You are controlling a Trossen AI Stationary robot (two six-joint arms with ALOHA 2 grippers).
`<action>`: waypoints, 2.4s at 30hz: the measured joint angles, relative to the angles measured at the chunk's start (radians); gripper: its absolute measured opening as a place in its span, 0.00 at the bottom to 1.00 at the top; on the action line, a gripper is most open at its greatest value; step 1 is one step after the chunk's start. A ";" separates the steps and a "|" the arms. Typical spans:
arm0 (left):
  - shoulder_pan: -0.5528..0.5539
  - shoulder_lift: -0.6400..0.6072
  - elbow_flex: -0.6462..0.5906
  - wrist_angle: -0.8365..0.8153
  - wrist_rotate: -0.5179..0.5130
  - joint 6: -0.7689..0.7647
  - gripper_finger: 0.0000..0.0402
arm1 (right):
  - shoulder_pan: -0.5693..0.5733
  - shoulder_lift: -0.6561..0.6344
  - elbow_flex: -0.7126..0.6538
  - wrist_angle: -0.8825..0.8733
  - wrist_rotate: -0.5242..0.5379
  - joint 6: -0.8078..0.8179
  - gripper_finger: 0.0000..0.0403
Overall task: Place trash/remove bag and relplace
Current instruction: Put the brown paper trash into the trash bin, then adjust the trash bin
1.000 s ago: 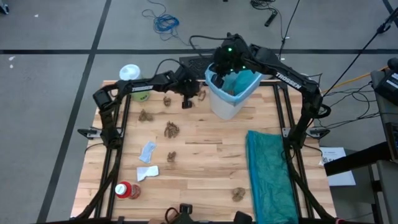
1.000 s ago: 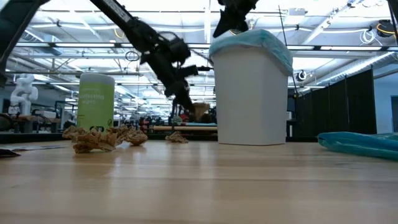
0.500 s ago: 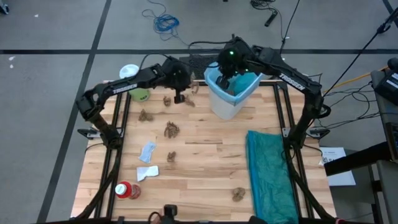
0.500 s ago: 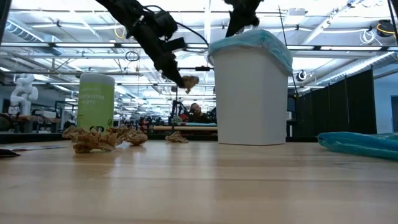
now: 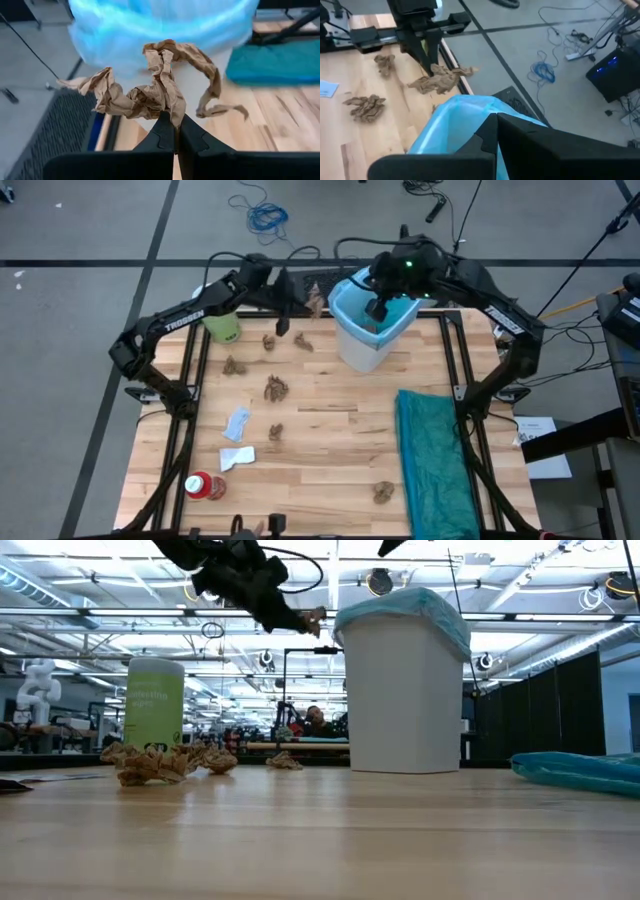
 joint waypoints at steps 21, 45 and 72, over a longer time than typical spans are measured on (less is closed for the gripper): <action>-0.074 0.200 0.000 0.124 -0.085 -0.111 0.00 | 0.000 -0.033 0.000 -0.083 0.065 0.006 0.00; -0.121 0.143 0.264 0.324 0.005 -0.195 0.00 | -0.008 -0.035 0.000 -0.093 0.201 -0.026 0.00; -0.169 0.120 0.489 -0.118 -0.422 -0.002 0.14 | -0.139 -0.040 -0.006 -0.269 0.404 0.067 0.07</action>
